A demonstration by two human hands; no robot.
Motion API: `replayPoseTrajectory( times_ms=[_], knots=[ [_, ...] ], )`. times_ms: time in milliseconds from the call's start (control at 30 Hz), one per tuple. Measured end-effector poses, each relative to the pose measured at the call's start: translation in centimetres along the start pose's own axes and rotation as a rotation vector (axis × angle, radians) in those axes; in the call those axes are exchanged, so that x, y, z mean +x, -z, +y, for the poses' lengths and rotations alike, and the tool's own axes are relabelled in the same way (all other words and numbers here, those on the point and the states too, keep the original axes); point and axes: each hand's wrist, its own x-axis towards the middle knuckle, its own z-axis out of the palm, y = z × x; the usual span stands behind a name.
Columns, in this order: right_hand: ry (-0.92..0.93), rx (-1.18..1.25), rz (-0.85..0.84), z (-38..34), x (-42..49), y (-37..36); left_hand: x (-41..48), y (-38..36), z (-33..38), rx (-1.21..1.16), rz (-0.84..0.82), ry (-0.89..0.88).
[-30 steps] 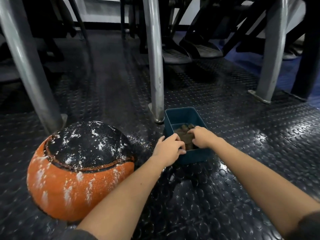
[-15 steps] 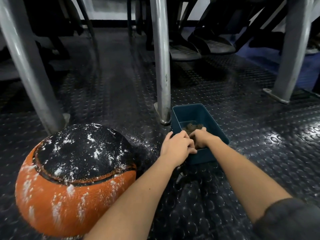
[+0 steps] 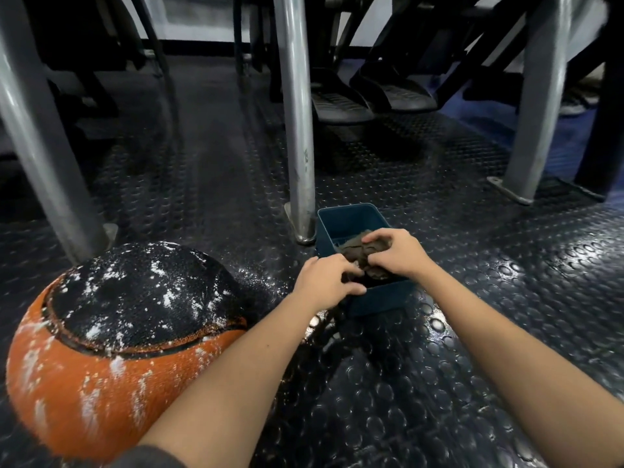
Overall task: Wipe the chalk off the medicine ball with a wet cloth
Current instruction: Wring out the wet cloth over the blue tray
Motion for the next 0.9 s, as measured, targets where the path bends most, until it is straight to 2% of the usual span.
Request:
replayPoseTrajectory(
  times_ms=[167, 333, 533, 733, 800, 900],
  knots=[
    [0.011, 0.106, 0.117, -0.4, -1.9, 1.0, -0.1, 1.3, 1.9, -0.487, 0.309, 0.165],
    [0.172, 0.184, 0.192, -3.9, -4.7, 1.8, -0.5, 4.2, 4.0, -0.739, 0.317, 0.352],
    [0.314, 0.279, 0.124, -10.7, -9.9, 3.0, -6.4, 9.9, 4.8, -0.822, 0.472, 0.37],
    [0.241, 0.484, 0.028, -17.1, -15.9, 1.9, -16.1, 13.8, 6.2, -0.751, 0.642, 0.373],
    [0.242, 0.468, -0.004, -18.7, -16.4, 1.5, -17.9, 14.8, 5.9, -0.705, 0.669, 0.365],
    [0.31, 0.259, -0.116, -23.0, -14.8, 2.7, -19.4, 17.4, 4.7, -0.685, 0.691, 0.395]
  ],
)
